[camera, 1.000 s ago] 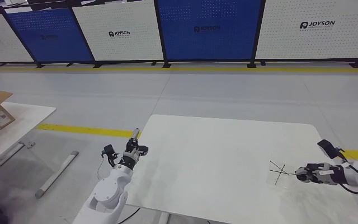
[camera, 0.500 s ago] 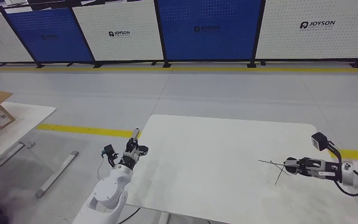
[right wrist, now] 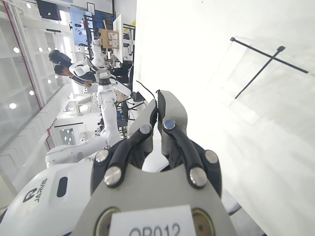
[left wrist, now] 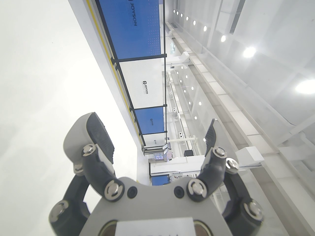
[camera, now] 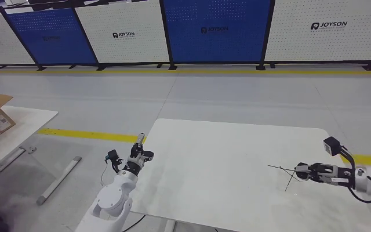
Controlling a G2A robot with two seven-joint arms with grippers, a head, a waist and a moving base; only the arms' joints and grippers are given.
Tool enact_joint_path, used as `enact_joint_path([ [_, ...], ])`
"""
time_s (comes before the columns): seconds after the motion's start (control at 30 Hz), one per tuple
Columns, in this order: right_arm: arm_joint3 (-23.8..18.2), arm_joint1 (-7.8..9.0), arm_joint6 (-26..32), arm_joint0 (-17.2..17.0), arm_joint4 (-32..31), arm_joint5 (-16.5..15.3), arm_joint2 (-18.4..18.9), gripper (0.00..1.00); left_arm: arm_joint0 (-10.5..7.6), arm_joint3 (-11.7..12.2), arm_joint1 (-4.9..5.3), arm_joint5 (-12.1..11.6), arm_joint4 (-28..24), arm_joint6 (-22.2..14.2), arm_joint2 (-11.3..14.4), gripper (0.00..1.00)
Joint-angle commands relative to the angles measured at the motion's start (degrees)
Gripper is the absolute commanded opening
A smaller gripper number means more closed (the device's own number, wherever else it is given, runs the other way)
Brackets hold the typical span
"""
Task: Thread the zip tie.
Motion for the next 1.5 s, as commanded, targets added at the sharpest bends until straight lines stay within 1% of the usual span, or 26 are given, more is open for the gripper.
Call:
enact_joint_path([
  [0.0, -1.64, -0.37, -1.29, -0.83, 3.22, -0.74, -0.42, 0.0, 0.0, 0.0, 0.0, 0.0, 0.0, 0.0, 0.0, 1.0],
  [0.1, -5.54, -0.93, -4.11, -1.4, 4.91, -2.79, -1.81, 0.0, 0.0, 0.0, 0.0, 0.0, 0.0, 0.0, 0.0, 1.0],
  [0.17, -7.41, -1.4, -5.61, -1.49, 6.3, -3.31, -3.21, 0.0, 0.0, 0.0, 0.0, 0.0, 0.0, 0.0, 0.0, 1.0],
  [0.2, -8.12, -1.87, -6.74, -1.39, 8.22, -3.5, -4.42, 0.0, 0.0, 0.0, 0.0, 0.0, 0.0, 0.0, 0.0, 1.0],
  [0.23, -8.37, -2.34, -7.2, -1.38, 10.8, -4.02, -5.55, 0.0, 0.0, 0.0, 0.0, 0.0, 0.0, 0.0, 0.0, 1.0],
  [0.27, -8.39, -2.77, -7.63, -1.14, 11.74, -4.22, -7.01, 0.0, 0.0, 0.0, 0.0, 0.0, 0.0, 0.0, 0.0, 1.0],
  [0.33, -8.25, -3.84, -10.72, -0.01, 10.69, -4.45, -10.87, 0.0, 0.0, 0.0, 0.0, 0.0, 0.0, 0.0, 0.0, 1.0],
  [0.37, -7.71, -4.38, -11.15, 0.55, 11.14, -4.21, -12.69, 0.0, 0.0, 0.0, 0.0, 0.0, 0.0, 0.0, 0.0, 1.0],
  [0.4, -6.16, -5.09, -11.15, 1.7, 12.03, -3.32, -14.88, 0.0, 0.0, 0.0, 0.0, 0.0, 0.0, 0.0, 0.0, 1.0],
  [0.83, -6.16, -5.09, -11.15, 1.7, 12.03, -3.32, -14.88, 0.0, 0.0, 0.0, 0.0, 0.0, 0.0, 0.0, 0.0, 1.0],
  [0.87, -6.43, -5.11, -11.94, 1.49, 11.51, -3.66, -14.92, 0.0, 0.0, 0.0, 0.0, 0.0, 0.0, 0.0, 0.0, 1.0],
  [0.97, -7.57, -5.19, -14.5, 1.09, 7.46, -6.06, -15.47, 0.0, 0.0, 0.0, 0.0, 0.0, 0.0, 0.0, 0.0, 1.0],
  [1.03, -7.81, -5.42, -16.69, 1.76, 3.04, -8.13, -16.49, 0.0, 0.0, 0.0, 0.0, 0.0, 0.0, 0.0, 0.0, 1.0],
  [1.07, -7.82, -5.64, -17.44, 1.99, 2.55, -8.82, -17.03, 0.0, 0.0, 0.0, 0.0, 0.0, 0.0, 0.0, 0.0, 1.0],
  [1.1, -7.81, -5.92, -17.79, 2.6, 1.7, -10.33, -17.75, 0.0, 0.0, 0.0, 0.0, 0.0, 0.0, 0.0, 0.0, 1.0],
  [1.17, -7.66, -6.3, -19.93, 3.68, -3.09, -13.22, -19.13, 0.0, 0.0, 0.0, 0.0, 0.0, 0.0, 0.0, 0.0, 1.0],
  [1.2, -7.7, -6.65, -20.78, 4.31, -5.45, -15.55, -20.33, 0.0, 0.0, 0.0, 0.0, 0.0, 0.0, 0.0, 0.0, 1.0],
  [1.23, -7.51, -6.73, -21.09, 4.44, -6.05, -16.17, -20.58, 0.0, 0.0, 0.0, 0.0, 0.0, 0.0, 0.0, 0.0, 1.0],
  [1.47, -7.51, -6.73, -21.09, 4.44, -6.05, -16.17, -20.58, 0.0, 0.0, 0.0, 0.0, 0.0, 0.0, 0.0, 0.0, 1.0],
])
